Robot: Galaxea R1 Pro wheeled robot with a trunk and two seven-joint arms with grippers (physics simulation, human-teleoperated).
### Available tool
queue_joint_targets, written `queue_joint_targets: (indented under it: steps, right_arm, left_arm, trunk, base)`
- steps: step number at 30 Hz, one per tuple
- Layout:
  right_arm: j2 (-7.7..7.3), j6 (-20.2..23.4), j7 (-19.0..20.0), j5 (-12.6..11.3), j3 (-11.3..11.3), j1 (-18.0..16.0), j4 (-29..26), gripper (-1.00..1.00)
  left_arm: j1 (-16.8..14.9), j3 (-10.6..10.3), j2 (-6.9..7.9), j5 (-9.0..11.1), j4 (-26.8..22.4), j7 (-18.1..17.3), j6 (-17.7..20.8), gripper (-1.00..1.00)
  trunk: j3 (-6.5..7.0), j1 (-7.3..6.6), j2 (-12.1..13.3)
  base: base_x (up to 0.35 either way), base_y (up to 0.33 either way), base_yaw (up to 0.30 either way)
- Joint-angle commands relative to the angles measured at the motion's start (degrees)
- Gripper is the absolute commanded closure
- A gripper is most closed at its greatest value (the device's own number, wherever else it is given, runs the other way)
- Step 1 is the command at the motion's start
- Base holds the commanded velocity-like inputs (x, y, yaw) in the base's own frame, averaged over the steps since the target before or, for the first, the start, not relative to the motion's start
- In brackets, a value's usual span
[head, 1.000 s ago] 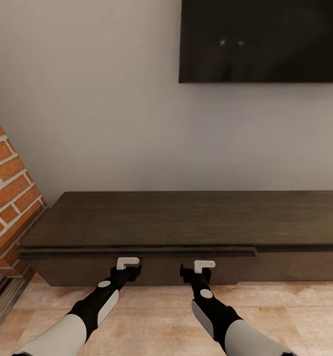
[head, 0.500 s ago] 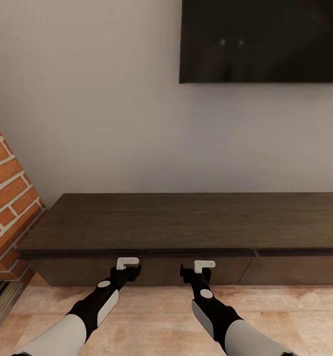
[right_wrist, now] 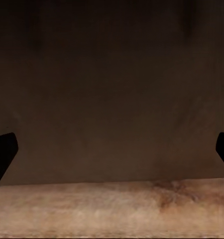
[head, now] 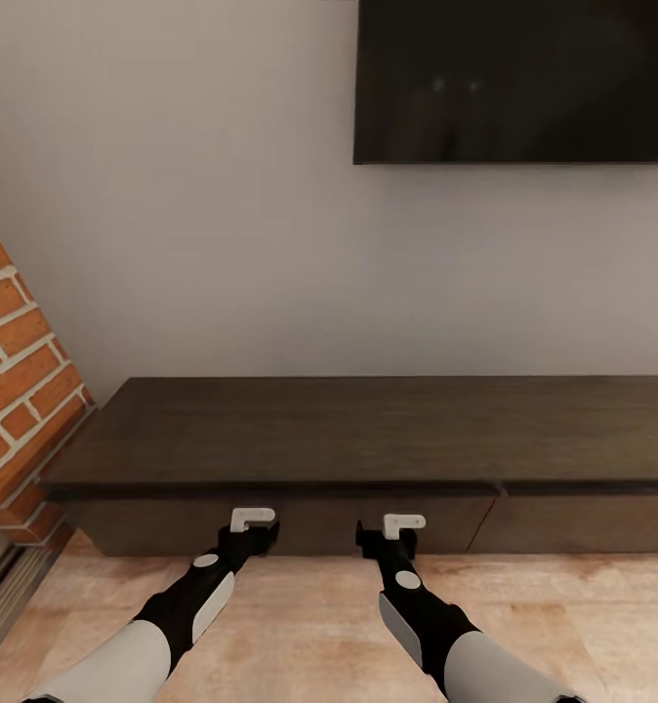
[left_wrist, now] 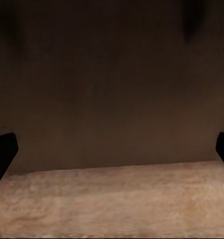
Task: Place each of the two pumpkins and all three candles from the living room inside a cabinet in the living room (use any cabinet), then make sure every cabinet is closed, and position the cauldron so it is next to a table in the living room.
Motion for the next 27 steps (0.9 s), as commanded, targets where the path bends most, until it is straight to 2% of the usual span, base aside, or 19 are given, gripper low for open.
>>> queue_joint_targets:
  steps: [1,27]
  right_arm:
    - [-0.03,-0.3,-0.3,-0.6,0.5,-0.1,0.0,-1.0]
    - [-0.03,-0.3,-0.3,-0.6,0.4,-0.1,0.1,-1.0]
  left_arm:
    - [0.0,-0.4,0.04,0.6,0.1,0.1,-0.3,-1.0]
    - [0.0,-0.4,0.04,0.6,0.1,0.1,-0.4,-1.0]
  trunk:
    - [-0.04,-0.04,0.0]
    - [-0.04,-0.04,0.0]
  base:
    - [-0.286,0.0,0.0]
    - [-0.337,0.0,0.0]
